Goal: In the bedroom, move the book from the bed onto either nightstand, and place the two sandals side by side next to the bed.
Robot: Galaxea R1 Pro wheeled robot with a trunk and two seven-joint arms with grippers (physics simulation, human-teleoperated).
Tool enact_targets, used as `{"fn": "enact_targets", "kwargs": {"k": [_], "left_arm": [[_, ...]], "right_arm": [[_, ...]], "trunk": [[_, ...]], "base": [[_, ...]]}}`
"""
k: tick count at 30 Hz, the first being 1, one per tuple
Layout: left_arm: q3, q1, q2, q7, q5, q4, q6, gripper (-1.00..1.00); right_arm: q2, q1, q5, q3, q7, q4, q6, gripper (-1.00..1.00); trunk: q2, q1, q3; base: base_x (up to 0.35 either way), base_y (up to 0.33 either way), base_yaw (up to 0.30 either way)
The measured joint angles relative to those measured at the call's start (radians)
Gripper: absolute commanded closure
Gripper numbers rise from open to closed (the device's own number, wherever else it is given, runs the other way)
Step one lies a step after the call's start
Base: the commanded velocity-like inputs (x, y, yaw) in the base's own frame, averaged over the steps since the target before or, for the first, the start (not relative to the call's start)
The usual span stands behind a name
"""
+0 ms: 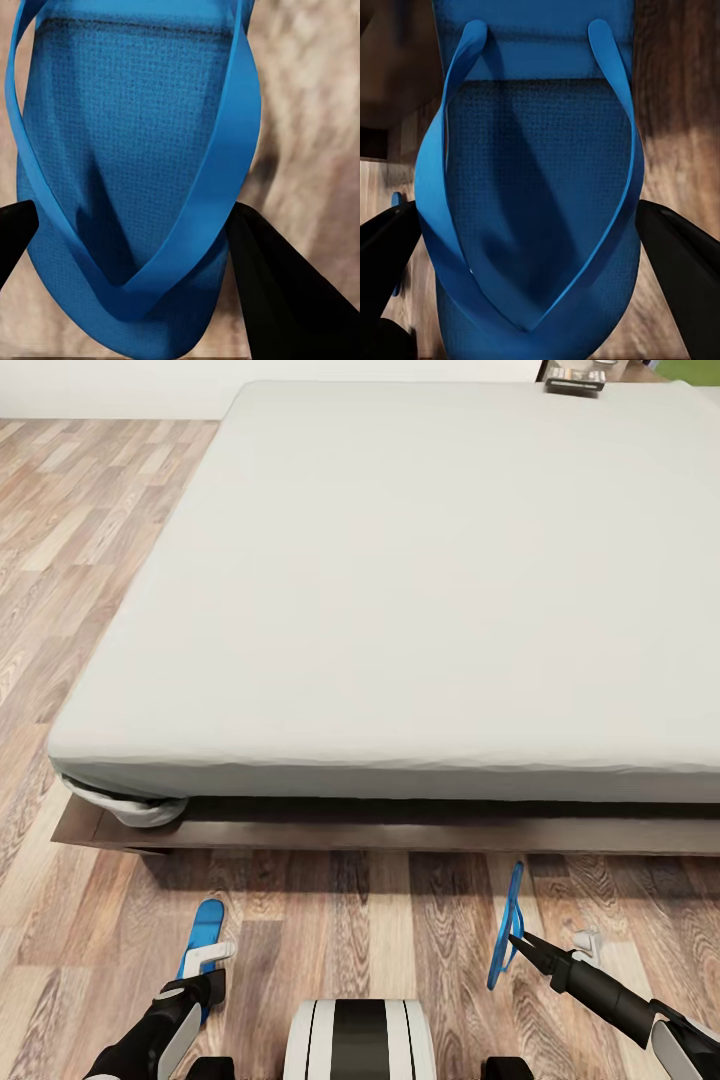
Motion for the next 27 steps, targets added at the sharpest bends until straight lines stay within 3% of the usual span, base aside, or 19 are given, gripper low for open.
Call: {"fn": "enact_targets", "kwargs": {"k": [13,14,27], "left_arm": [[0.001,0.000,0.000,0.000,0.000,0.000,0.000,1.00],[0.000,0.000,0.000,0.000,0.000,0.000,0.000,-1.00],[0.001,0.000,0.000,0.002,-0.001,0.000,0.000,-1.00]], "right_arm": [[0.000,0.000,0.000,0.000,0.000,0.000,0.000,1.00],[0.000,0.000,0.000,0.000,0.000,0.000,0.000,1.00],[0.000,0.000,0.000,0.000,0.000,0.000,0.000,1.00]], "trunk": [[0.000,0.000,0.000],[0.000,0.000,0.000],[0.000,0.000,0.000]], "base": [[0.000,0.000,0.000],[0.000,0.000,0.000],[0.000,0.000,0.000]]}}
